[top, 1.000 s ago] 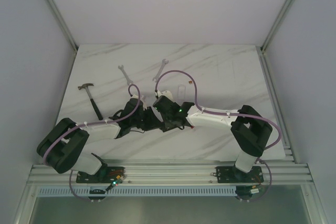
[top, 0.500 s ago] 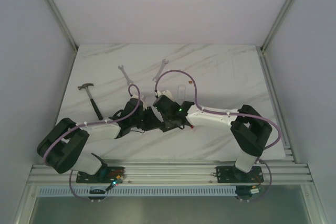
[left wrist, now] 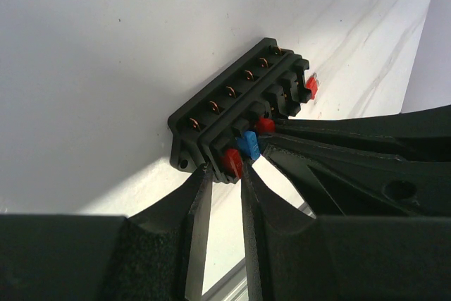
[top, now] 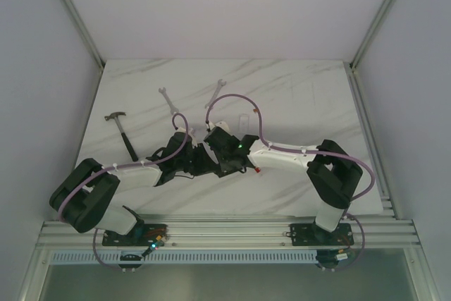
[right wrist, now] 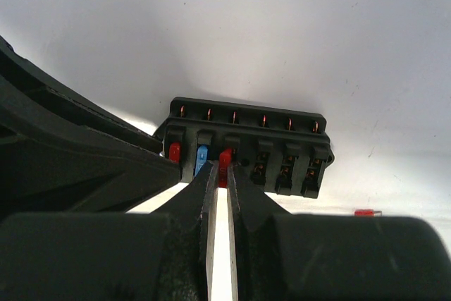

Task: Snap on the fuse box
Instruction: Install the fuse at the fuse box base.

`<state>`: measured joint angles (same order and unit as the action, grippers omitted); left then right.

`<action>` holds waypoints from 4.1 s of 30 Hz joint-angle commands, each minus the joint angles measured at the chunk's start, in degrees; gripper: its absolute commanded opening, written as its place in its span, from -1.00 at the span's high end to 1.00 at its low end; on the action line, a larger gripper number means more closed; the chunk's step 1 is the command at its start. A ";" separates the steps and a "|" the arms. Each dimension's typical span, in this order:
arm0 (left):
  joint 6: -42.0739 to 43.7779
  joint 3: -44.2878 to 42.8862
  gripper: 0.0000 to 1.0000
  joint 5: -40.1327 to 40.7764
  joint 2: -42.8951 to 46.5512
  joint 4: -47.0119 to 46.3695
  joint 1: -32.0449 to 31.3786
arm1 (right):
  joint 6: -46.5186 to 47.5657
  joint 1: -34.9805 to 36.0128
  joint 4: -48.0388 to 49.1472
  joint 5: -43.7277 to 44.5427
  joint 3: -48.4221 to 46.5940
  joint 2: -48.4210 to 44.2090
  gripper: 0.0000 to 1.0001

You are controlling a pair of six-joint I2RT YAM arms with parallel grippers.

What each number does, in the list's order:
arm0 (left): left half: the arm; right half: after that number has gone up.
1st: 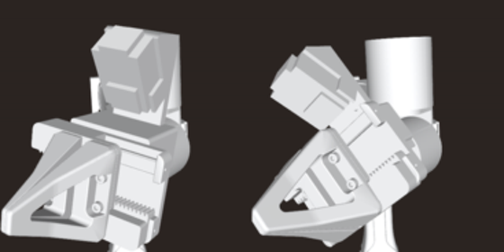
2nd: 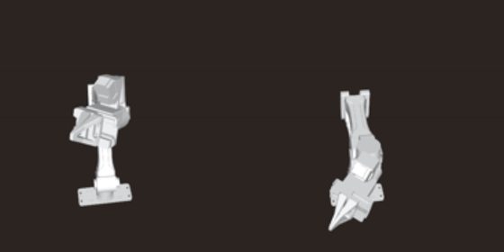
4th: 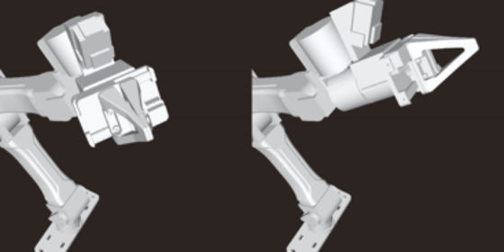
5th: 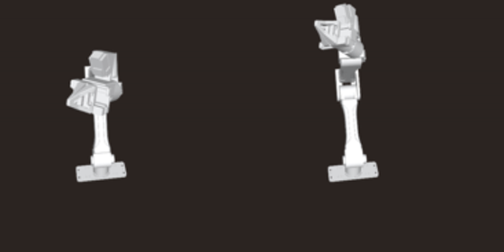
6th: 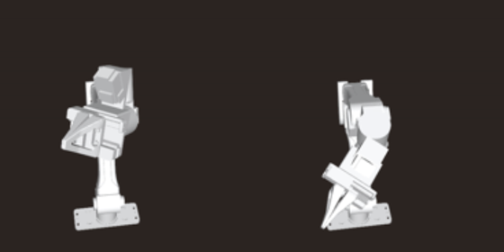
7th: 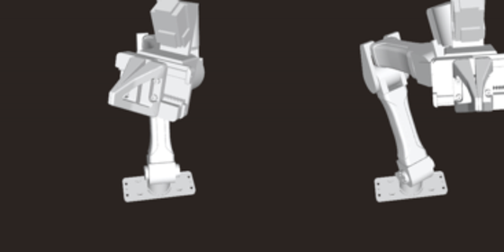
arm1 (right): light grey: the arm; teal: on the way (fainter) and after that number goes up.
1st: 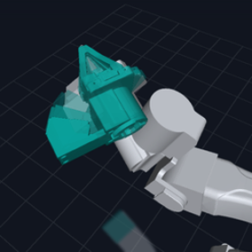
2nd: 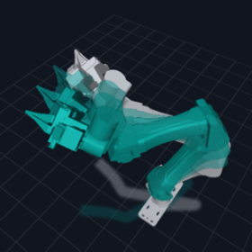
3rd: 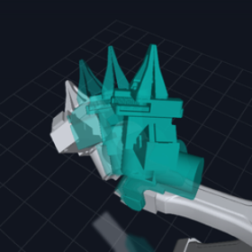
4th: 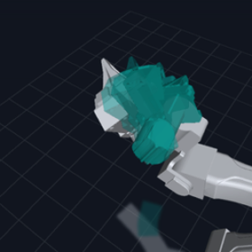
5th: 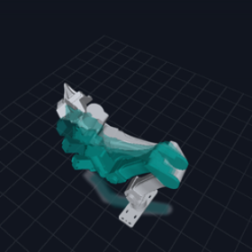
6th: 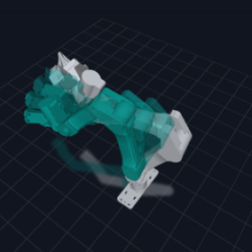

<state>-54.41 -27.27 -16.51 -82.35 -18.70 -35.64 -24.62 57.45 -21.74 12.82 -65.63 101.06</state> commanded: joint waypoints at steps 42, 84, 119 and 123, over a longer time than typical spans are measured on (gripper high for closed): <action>2.10 2.11 0.39 5.24 -2.70 8.68 0.55 | 1.41 -0.78 -14.48 0.92 1.72 6.82 1.00; 1.85 2.65 0.40 5.57 -2.76 9.04 0.59 | 3.48 -1.45 -17.59 1.55 2.81 6.59 1.00; 1.84 2.97 0.40 6.23 -2.12 9.01 0.66 | 4.05 -1.38 -14.83 -0.50 4.47 9.78 1.00; 1.85 2.87 0.39 5.99 -1.47 8.99 0.65 | 4.52 -1.40 -14.48 -0.09 -0.01 5.00 0.87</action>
<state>-54.85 -27.24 -16.49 -82.50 -19.07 -35.64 -22.02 57.12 -24.27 13.08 -67.81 102.52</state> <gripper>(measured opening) 0.307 0.138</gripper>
